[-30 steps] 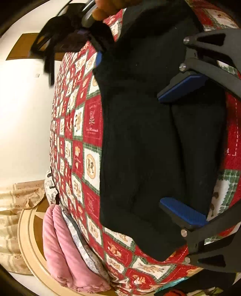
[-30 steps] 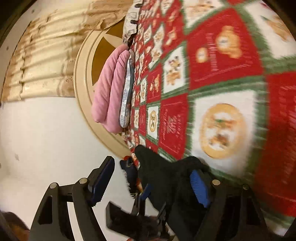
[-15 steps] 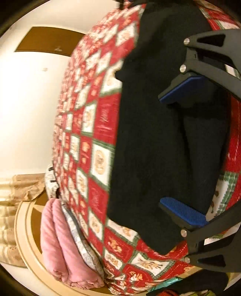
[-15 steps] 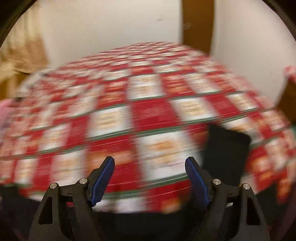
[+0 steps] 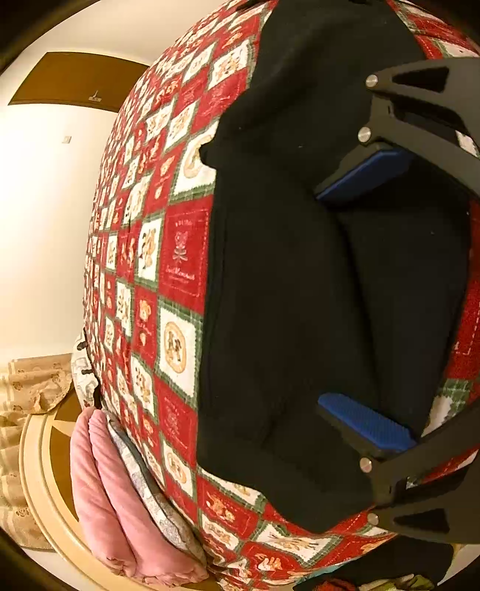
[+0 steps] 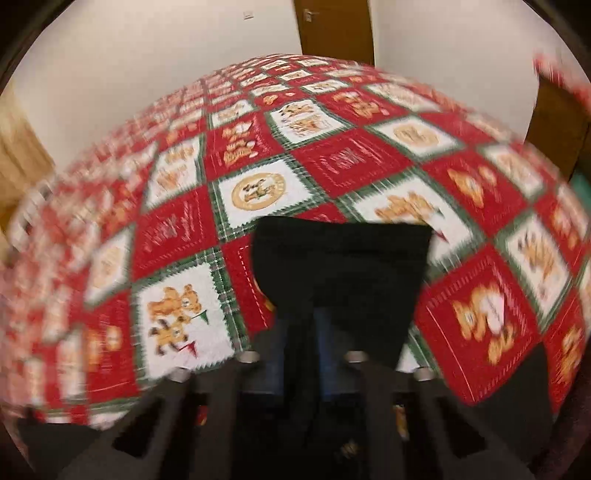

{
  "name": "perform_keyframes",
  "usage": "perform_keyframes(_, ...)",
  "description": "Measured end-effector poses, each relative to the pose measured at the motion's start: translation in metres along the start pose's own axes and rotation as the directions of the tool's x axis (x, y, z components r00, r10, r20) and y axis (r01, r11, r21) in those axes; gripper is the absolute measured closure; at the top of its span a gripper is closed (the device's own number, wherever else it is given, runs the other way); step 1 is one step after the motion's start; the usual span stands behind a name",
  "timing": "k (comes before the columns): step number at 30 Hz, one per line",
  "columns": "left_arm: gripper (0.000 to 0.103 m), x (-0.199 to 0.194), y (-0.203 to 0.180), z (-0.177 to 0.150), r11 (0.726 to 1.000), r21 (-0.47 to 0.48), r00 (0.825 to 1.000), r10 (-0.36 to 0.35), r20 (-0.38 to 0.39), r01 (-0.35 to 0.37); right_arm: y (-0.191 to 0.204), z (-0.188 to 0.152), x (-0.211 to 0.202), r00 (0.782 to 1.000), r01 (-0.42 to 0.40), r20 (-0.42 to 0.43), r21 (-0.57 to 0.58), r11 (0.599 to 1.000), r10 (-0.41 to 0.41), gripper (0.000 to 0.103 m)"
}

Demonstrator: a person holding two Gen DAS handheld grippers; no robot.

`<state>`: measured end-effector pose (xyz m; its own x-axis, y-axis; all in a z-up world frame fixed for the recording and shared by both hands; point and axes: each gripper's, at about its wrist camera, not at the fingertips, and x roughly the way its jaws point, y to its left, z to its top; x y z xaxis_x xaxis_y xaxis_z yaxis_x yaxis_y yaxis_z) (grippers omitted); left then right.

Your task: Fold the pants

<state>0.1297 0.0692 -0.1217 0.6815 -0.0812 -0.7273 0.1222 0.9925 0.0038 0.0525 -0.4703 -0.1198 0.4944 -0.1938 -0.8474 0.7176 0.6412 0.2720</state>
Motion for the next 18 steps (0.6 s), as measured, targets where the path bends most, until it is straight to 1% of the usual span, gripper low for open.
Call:
perform_keyframes(1, 0.0, 0.0, 0.0, 0.0, 1.0, -0.002, 1.0, 0.002, 0.0, -0.002, -0.016, -0.003, -0.015, 0.997, -0.074, 0.019, 0.052, 0.996, 0.073, 0.092)
perform_keyframes(2, 0.0, 0.0, -0.001, -0.001, 1.0, -0.001, 1.0, 0.004, 0.0, -0.004, -0.03, -0.007, -0.031, 0.992, -0.121, 0.046, 0.075, 0.99, 0.117, 0.092)
perform_keyframes(3, 0.0, -0.001, -0.001, -0.001, 1.0, 0.0, 1.0, 0.006, -0.001, -0.006, -0.037, -0.012, -0.041, 0.99, -0.133, 0.067, 0.083, 0.988, 0.128, 0.092)
perform_keyframes(5, 0.0, 0.0, -0.001, -0.001, 1.0, -0.002, 1.0, 0.008, -0.003, -0.008, -0.069, -0.033, -0.077, 0.979, -0.177, 0.122, 0.135, 0.975, 0.161, 0.092)
perform_keyframes(6, 0.0, 0.0, -0.001, 0.0, 1.0, -0.003, 1.0, 0.01, -0.006, -0.01, -0.082, -0.04, -0.085, 0.974, -0.2, 0.136, 0.164, 0.966, 0.179, 0.092)
perform_keyframes(7, 0.0, 0.0, -0.001, 0.0, 1.0, -0.003, 1.0, 0.011, -0.008, -0.011, -0.103, -0.053, -0.097, 0.966, -0.235, 0.162, 0.209, 0.949, 0.203, 0.092)
perform_keyframes(8, 0.0, 0.0, -0.001, 0.0, 1.0, -0.002, 1.0, 0.012, -0.009, -0.012, -0.12, -0.065, -0.103, 0.962, -0.245, 0.177, 0.237, 0.94, 0.206, 0.092)
perform_keyframes(9, 0.0, 0.0, -0.002, 0.001, 1.0, -0.001, 1.0, 0.011, -0.01, -0.011, -0.133, -0.074, -0.107, 0.965, -0.234, 0.174, 0.251, 0.939, 0.194, 0.092)
perform_keyframes(10, 0.0, 0.001, -0.002, 0.001, 1.0, 0.0, 1.0, 0.011, -0.011, -0.011, -0.147, -0.085, -0.111, 0.978, -0.176, 0.16, 0.262, 0.949, 0.137, 0.092)
perform_keyframes(11, 0.0, 0.0, -0.002, 0.001, 1.0, 0.0, 1.0, 0.012, -0.009, -0.012, -0.157, -0.09, -0.11, 0.985, -0.133, 0.144, 0.268, 0.954, 0.097, 0.091)
perform_keyframes(13, 0.0, 0.001, -0.003, 0.002, 1.0, 0.009, 1.0, 0.015, -0.01, -0.015, -0.179, -0.104, -0.114, 0.995, -0.065, 0.098, 0.304, 0.951, 0.036, 0.089)
perform_keyframes(14, 0.0, 0.002, -0.004, 0.003, 1.0, 0.014, 1.0, 0.018, -0.011, -0.017, -0.189, -0.107, -0.118, 0.995, -0.047, 0.094, 0.334, 0.942, 0.016, 0.09)
perform_keyframes(15, 0.0, 0.002, -0.005, 0.004, 1.0, 0.022, 1.0, 0.021, -0.012, -0.021, -0.196, -0.108, -0.121, 0.993, -0.075, 0.114, 0.35, 0.934, 0.037, 0.088)
perform_keyframes(16, 0.0, 0.002, -0.006, 0.006, 0.999, 0.035, 1.0, 0.026, -0.015, -0.026, -0.202, -0.106, -0.126, 0.992, -0.067, 0.125, 0.368, 0.927, 0.022, 0.086)
perform_keyframes(17, 0.0, 0.002, -0.007, 0.007, 0.998, 0.047, 0.999, 0.032, -0.017, -0.031, -0.205, -0.102, -0.131, 0.991, -0.043, 0.136, 0.368, 0.929, -0.008, 0.085)
perform_keyframes(18, 0.0, 0.0, -0.009, 0.01, 0.997, 0.066, 0.999, 0.048, -0.015, -0.046, -0.206, -0.099, -0.134, 0.989, -0.046, 0.15, 0.358, 0.932, -0.009, 0.08)
